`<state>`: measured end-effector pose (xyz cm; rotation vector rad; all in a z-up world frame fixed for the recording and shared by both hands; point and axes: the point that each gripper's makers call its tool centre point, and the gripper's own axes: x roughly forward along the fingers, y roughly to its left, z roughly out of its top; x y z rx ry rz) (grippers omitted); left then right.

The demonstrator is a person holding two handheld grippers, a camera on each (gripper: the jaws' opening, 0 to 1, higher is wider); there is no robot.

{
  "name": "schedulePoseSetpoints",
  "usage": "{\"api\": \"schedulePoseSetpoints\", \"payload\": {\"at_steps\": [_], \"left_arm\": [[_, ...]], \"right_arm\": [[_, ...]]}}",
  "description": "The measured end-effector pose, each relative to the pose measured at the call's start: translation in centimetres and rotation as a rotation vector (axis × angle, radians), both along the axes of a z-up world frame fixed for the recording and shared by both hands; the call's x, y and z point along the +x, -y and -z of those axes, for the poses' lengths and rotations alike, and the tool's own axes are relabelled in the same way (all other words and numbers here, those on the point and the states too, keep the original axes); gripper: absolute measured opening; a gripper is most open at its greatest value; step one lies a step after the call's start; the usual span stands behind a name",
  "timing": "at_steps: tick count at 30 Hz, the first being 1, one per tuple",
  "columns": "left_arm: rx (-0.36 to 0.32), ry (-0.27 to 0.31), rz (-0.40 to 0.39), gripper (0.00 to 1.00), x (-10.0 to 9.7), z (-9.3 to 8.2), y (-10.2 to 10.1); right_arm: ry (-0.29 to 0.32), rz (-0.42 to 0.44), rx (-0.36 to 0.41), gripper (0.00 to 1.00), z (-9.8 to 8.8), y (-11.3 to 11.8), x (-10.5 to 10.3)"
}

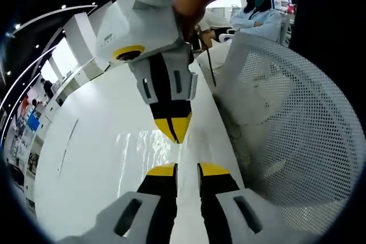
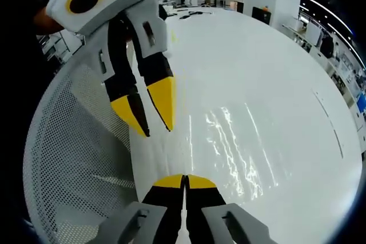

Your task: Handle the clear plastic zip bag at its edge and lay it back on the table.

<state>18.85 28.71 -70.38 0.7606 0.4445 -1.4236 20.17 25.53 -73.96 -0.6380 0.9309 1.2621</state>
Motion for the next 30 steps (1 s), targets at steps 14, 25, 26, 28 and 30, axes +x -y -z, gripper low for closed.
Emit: {"api": "schedulePoseSetpoints", "payload": {"at_steps": [14, 25, 26, 28, 30], "left_arm": [[0.036, 0.024, 0.014, 0.1, 0.1, 1.3, 0.2], [0.044, 0.08, -0.016, 0.08, 1.1, 1.1, 0.2], [0.043, 0.084, -0.021, 0.08, 1.1, 0.9, 0.2], [0.041, 0.095, -0.028, 0.07, 1.4, 0.9, 0.2], [0.039, 0.098, -0.035, 0.06, 1.6, 0.7, 0.1]], "right_arm": [[0.03, 0.006, 0.037, 0.0, -0.7, -0.5, 0.6], [0.051, 0.017, 0.053, 0.0, -2.2, -1.0, 1.2], [0.053, 0.018, 0.054, 0.0, -2.4, -1.0, 1.3], [0.06, 0.023, 0.058, 0.0, -2.3, -1.2, 1.5], [0.063, 0.024, 0.06, 0.0, -2.7, -1.3, 1.5]]}}
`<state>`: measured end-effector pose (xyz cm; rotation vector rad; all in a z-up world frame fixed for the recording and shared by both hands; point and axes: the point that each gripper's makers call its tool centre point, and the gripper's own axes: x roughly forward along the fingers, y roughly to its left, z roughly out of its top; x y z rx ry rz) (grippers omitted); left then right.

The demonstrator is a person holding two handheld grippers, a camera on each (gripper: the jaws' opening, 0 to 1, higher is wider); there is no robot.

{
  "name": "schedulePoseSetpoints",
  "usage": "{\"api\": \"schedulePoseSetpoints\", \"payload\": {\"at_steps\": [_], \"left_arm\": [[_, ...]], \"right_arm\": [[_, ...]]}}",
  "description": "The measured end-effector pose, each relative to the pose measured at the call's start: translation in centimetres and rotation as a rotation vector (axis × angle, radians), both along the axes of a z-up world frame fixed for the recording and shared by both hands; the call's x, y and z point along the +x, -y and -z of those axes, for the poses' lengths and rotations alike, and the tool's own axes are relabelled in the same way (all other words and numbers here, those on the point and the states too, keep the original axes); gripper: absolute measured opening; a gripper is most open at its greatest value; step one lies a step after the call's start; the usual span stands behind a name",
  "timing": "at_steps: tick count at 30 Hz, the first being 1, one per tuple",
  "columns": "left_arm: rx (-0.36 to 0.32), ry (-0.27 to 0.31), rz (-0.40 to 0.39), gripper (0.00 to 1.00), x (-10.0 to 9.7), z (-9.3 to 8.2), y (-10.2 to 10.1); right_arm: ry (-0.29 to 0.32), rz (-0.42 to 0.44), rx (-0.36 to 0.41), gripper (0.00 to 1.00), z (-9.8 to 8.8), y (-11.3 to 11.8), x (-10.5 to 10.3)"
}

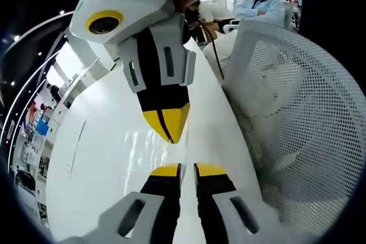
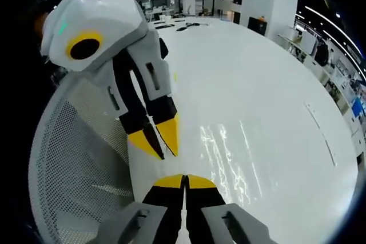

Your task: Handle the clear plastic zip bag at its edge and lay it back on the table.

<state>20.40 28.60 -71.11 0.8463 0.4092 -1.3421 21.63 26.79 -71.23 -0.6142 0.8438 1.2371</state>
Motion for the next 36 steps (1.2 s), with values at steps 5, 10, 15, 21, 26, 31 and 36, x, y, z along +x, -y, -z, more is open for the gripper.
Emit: {"api": "schedulePoseSetpoints", "payload": {"at_steps": [5, 10, 15, 21, 26, 31, 36], "left_arm": [[-0.005, 0.006, -0.005, 0.01, 0.1, -0.5, 0.0], [-0.007, 0.009, -0.005, 0.0, 0.1, -0.7, 0.0], [-0.017, 0.002, 0.002, 0.0, -0.1, -0.9, 0.1], [-0.025, 0.001, -0.004, 0.0, -0.1, -1.3, 0.1], [-0.03, 0.004, -0.028, 0.0, 0.3, -1.7, -0.2], [-0.04, -0.005, -0.059, 0.0, 0.5, -1.8, -0.4], [-0.05, -0.005, -0.086, 0.0, 1.0, -1.8, -0.6]], "right_arm": [[0.021, 0.007, -0.003, 0.0, -0.2, 0.0, 0.4], [0.059, 0.028, -0.008, 0.0, -0.7, 0.2, 1.1], [0.104, 0.049, -0.004, 0.0, -1.7, 0.1, 1.8], [0.183, 0.061, 0.001, 0.0, -3.1, 0.1, 3.1], [0.261, 0.069, 0.022, 0.0, -4.5, -0.1, 4.0], [0.334, 0.064, 0.042, 0.0, -5.4, -0.4, 4.8], [0.39, 0.067, 0.06, 0.0, -6.6, -0.6, 5.1]]}}
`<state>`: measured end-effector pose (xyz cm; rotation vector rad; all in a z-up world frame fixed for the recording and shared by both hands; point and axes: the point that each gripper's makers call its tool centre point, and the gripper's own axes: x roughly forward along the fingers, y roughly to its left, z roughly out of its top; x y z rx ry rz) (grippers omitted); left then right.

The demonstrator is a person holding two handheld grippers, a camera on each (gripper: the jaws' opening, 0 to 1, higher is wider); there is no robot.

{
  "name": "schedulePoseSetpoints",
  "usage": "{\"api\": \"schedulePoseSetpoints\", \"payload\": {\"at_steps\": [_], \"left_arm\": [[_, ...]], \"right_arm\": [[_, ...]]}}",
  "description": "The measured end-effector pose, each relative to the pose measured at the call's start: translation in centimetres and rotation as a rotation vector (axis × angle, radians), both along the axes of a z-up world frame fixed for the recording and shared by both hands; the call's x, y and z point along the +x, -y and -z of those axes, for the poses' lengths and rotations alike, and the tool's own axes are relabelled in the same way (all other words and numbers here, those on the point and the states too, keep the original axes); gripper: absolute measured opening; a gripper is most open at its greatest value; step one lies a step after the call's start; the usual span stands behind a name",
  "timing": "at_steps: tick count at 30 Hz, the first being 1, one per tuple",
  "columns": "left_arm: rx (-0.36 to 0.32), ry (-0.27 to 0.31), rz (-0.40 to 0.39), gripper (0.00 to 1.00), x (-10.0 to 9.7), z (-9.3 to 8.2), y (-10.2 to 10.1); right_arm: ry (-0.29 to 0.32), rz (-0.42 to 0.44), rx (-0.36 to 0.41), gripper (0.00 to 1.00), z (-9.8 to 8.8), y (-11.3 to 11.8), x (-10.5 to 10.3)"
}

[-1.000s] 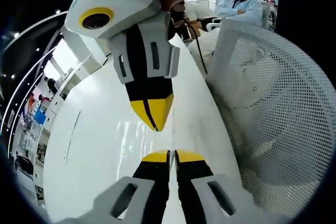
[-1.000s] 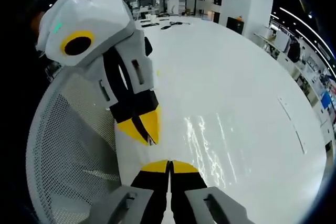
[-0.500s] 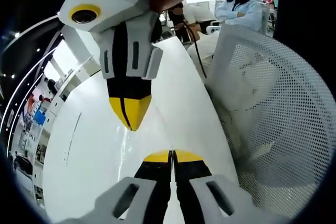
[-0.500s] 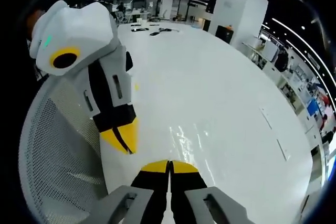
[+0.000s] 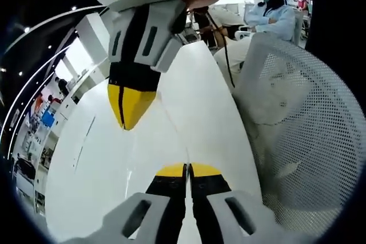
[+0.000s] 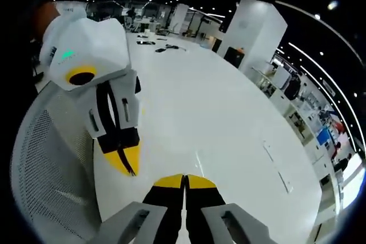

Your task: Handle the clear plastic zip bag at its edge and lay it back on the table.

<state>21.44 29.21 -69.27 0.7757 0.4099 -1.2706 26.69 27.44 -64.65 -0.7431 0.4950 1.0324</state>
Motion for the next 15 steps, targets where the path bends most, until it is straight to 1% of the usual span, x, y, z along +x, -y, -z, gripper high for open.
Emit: {"api": "schedulePoseSetpoints", "payload": {"at_steps": [2, 3, 5, 6, 8, 11, 15], "left_arm": [[-0.002, 0.001, -0.005, 0.0, 0.1, -0.1, 0.0], [-0.004, 0.003, -0.009, 0.0, 0.1, -0.2, -0.1], [-0.009, 0.008, -0.016, 0.0, 0.4, -0.3, -0.1], [-0.012, 0.01, -0.021, 0.0, 0.4, -0.4, 0.0], [-0.018, 0.015, -0.038, 0.0, 0.7, -0.7, 0.0], [-0.026, 0.017, -0.059, 0.0, 1.1, -0.9, 0.0], [-0.032, 0.014, -0.072, 0.0, 1.2, -1.1, 0.1]], "right_arm": [[0.011, 0.0, 0.004, 0.0, -0.1, 0.0, 0.1], [0.045, -0.004, 0.008, 0.0, -0.5, -0.1, 0.4], [0.054, -0.003, 0.016, 0.0, -0.9, -0.1, 0.4], [0.078, -0.005, 0.019, 0.0, -1.2, -0.2, 0.6], [0.1, -0.004, 0.025, 0.0, -1.7, -0.3, 0.4], [0.129, 0.002, 0.028, 0.0, -2.2, -0.2, 1.1], [0.133, 0.011, 0.036, 0.0, -2.4, -0.2, 1.4]]}}
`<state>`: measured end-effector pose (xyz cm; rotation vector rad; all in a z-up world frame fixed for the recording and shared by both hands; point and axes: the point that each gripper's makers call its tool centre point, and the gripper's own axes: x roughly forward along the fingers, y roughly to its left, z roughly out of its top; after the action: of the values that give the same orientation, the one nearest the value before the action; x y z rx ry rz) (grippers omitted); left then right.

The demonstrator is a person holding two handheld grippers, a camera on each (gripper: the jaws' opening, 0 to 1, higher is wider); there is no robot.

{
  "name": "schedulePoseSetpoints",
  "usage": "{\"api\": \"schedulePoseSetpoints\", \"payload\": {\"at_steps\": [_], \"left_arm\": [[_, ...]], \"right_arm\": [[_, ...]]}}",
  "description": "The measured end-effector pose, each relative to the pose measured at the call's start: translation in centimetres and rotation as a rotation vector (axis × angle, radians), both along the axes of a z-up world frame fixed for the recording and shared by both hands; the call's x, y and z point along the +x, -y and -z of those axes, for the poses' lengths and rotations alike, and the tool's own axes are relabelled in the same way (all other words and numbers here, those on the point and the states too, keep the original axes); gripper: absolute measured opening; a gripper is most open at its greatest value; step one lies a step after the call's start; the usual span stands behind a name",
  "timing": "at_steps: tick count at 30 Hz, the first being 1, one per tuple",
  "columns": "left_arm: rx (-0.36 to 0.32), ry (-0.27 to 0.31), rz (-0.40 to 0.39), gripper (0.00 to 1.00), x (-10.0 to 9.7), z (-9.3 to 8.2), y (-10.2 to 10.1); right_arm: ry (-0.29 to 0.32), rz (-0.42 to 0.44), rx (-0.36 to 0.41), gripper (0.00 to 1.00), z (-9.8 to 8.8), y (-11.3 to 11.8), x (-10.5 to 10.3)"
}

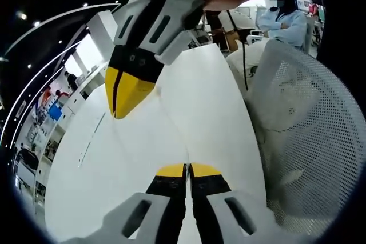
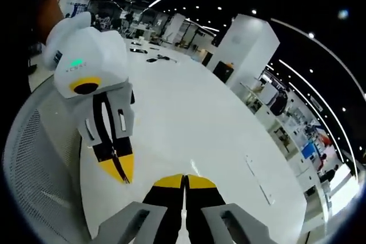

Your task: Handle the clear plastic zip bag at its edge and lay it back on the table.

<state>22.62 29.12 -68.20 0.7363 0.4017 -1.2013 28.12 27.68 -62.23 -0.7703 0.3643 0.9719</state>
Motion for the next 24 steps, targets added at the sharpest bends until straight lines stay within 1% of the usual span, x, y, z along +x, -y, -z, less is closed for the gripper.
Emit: {"api": "schedulePoseSetpoints", "payload": {"at_steps": [7, 11, 12, 13, 15, 16, 20, 24], "left_arm": [[0.018, 0.012, 0.01, 0.0, 0.0, 0.4, 0.0], [0.034, 0.02, 0.012, 0.0, 0.2, 0.8, 0.0], [0.039, 0.023, 0.009, 0.0, 0.4, 0.9, 0.0], [0.04, 0.025, 0.004, 0.0, 0.4, 0.7, -0.1], [0.031, 0.029, -0.014, 0.0, 0.6, 0.5, -0.1], [0.03, 0.019, -0.026, 0.0, 0.7, 0.5, -0.2], [0.028, 0.012, -0.039, 0.0, 1.0, 0.8, -0.3], [0.018, 0.007, -0.049, 0.0, 0.9, 0.8, -0.5]], "right_arm": [[-0.005, 0.002, -0.008, 0.0, 0.4, -0.1, 0.1], [-0.019, 0.002, -0.022, 0.0, 1.3, -0.2, 0.4], [-0.012, 0.0, -0.029, 0.0, 1.5, -0.2, 0.5], [-0.005, -0.005, -0.037, 0.0, 1.7, -0.2, 0.5], [-0.011, -0.005, -0.037, 0.0, 1.7, -0.2, 0.5], [-0.012, -0.003, -0.037, 0.0, 1.9, -0.2, 0.5], [-0.023, -0.005, -0.046, 0.0, 2.8, -0.1, 0.3], [-0.032, -0.017, -0.093, 0.0, 4.2, 0.1, 0.1]]}}
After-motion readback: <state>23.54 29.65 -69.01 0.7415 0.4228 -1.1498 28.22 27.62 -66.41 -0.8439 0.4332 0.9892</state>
